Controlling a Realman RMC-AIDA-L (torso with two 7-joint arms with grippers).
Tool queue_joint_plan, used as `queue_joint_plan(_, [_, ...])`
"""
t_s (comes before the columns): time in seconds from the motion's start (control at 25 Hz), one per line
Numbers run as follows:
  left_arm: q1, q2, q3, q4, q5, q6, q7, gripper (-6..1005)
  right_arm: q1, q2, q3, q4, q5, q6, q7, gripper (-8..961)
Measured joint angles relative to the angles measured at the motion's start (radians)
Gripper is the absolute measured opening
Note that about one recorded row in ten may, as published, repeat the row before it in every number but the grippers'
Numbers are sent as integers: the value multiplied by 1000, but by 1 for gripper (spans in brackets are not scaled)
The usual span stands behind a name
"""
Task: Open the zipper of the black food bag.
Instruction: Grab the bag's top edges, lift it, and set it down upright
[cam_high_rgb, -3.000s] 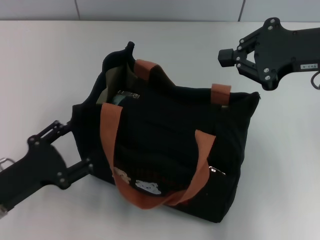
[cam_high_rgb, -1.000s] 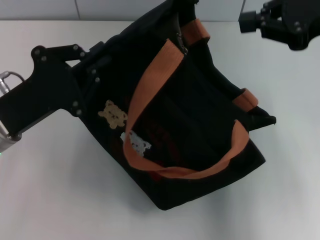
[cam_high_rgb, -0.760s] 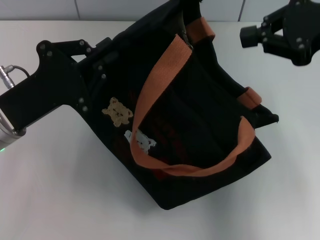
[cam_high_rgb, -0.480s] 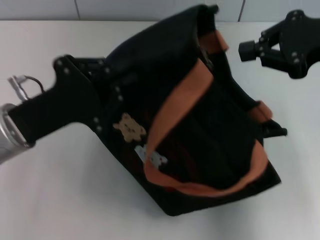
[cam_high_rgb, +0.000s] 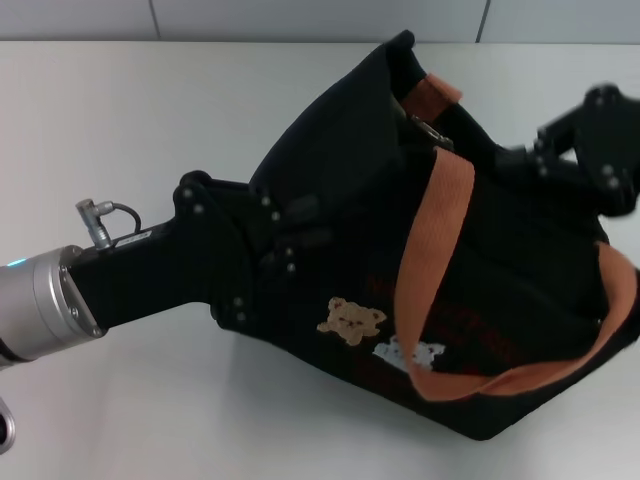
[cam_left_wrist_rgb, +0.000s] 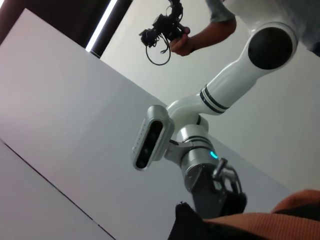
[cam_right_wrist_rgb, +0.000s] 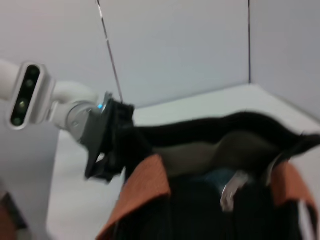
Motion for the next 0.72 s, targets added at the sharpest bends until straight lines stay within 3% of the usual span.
queue_joint_plan(0.16, [0, 0, -4, 8, -23, -5, -3, 92, -20, 0, 40, -47, -117, -98, 72, 1])
queue_joint_plan(0.32, [0, 1, -4, 12, -37, -7, -7, 92, -50, 3, 102, -86, -135, -146, 81, 0])
queue_joint_plan(0.52, [-5, 1, -2, 13, -46, -8, -8, 93, -73, 10, 86, 4, -156, -151, 55, -1])
queue_joint_plan(0.56, [-14, 1, 1, 14, -51, -7, -8, 93, -64, 26, 41, 91, -193, -115, 20, -1])
queue_joint_plan(0.6, [-14, 1, 1, 14, -51, -7, -8, 93, -64, 26, 41, 91, -193, -115, 20, -1])
queue_joint_plan(0.72, [-24, 1, 2, 14, -51, 1, -8, 92, -35, 60, 10, 191, -263, -44, -42, -1])
